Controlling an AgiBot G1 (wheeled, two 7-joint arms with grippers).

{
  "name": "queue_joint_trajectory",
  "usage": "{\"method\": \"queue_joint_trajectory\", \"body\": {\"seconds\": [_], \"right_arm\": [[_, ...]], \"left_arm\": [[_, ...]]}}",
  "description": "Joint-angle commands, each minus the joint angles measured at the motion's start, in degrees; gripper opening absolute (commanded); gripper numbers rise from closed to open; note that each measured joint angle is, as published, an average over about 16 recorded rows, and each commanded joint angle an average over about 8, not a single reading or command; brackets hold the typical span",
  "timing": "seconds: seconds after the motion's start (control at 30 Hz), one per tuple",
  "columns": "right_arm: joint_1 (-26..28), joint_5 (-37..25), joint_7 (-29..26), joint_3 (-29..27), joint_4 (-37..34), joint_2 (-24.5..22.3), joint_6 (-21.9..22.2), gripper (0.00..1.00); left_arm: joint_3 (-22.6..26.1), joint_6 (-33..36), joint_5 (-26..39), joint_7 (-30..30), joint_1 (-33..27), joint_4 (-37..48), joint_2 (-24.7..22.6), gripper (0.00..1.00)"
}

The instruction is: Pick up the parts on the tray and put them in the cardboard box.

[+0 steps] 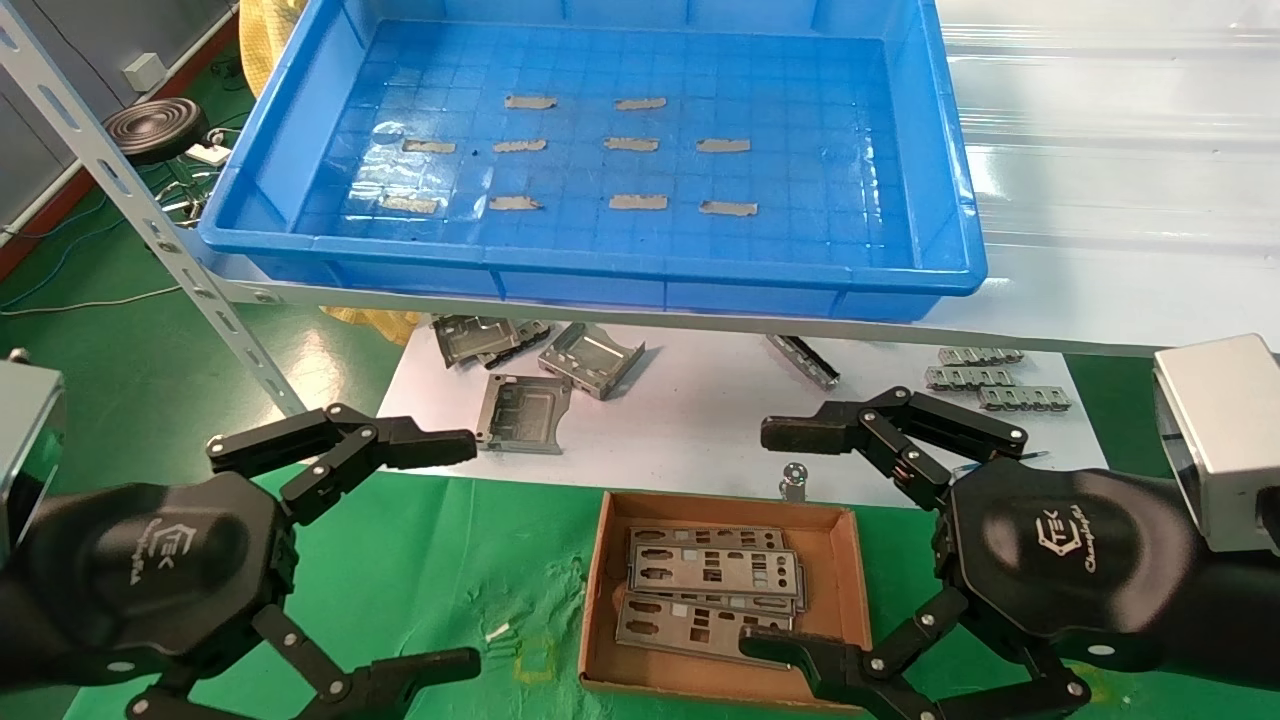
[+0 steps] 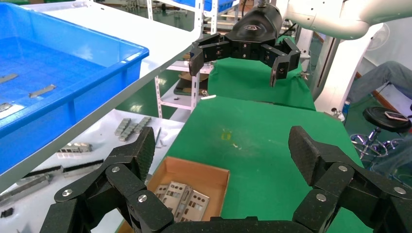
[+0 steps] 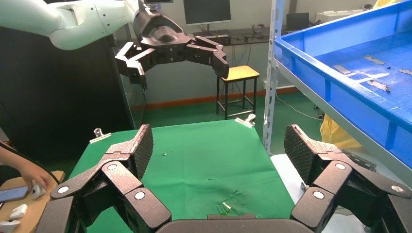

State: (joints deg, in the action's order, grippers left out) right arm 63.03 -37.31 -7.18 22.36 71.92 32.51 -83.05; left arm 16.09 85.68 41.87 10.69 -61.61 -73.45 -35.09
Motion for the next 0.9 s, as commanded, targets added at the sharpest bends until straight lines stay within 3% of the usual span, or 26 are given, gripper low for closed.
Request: {"method": "queue_joint_trajectory", "body": {"seconds": [0.03, 0.9], "right_arm": [[0.0, 0.0, 0.0, 0.0, 0.0, 0.0, 0.0, 1.00], [0.0, 0.0, 0.0, 0.0, 0.0, 0.0, 0.0, 1.00]], "left_arm": [[0.0, 0.0, 0.0, 0.0, 0.0, 0.0, 0.0, 1.00], [0.0, 0.0, 0.0, 0.0, 0.0, 0.0, 0.0, 1.00]]}}
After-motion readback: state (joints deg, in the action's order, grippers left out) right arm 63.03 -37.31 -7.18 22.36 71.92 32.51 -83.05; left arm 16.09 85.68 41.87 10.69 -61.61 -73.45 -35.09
